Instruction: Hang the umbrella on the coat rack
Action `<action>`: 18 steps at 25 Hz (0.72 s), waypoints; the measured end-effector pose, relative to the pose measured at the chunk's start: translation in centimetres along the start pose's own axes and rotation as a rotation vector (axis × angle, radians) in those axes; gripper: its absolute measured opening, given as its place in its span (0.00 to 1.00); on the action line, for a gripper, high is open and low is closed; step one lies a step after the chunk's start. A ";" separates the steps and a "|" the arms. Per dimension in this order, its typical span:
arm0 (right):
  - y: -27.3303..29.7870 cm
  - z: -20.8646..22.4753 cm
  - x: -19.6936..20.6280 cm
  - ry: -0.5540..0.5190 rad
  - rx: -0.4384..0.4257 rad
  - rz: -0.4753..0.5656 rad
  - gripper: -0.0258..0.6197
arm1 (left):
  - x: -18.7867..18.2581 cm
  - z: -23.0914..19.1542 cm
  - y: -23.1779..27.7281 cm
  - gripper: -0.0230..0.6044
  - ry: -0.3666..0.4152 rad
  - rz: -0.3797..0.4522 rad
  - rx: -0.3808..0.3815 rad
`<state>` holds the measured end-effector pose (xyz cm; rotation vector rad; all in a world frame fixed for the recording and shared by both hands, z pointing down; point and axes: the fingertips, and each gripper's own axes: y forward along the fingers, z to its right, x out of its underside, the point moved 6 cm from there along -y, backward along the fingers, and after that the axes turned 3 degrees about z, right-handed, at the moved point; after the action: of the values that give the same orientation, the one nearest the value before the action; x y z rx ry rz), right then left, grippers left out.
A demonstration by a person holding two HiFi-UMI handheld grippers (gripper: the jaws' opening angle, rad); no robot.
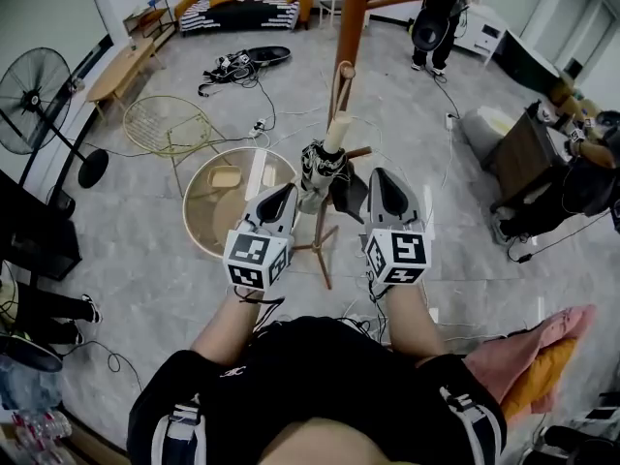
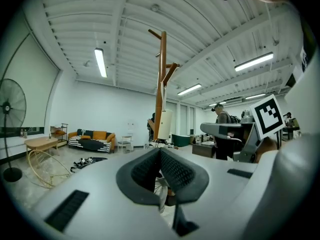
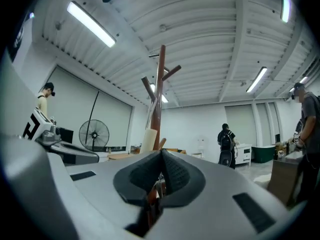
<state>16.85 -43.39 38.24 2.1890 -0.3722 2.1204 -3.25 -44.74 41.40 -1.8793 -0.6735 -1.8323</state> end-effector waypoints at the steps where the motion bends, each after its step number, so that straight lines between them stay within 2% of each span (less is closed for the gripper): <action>1: -0.2 0.0 0.4 0.003 -0.001 -0.013 0.06 | 0.0 0.3 0.2 0.06 0.002 -0.001 0.006; 18: -0.4 -0.3 1.5 0.024 -0.003 -0.051 0.06 | -0.4 0.6 0.5 0.06 0.006 -0.004 0.009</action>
<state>16.71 -43.16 39.79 2.1452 -0.3150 2.1164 -2.48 -44.74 41.02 -1.8674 -0.6824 -1.8335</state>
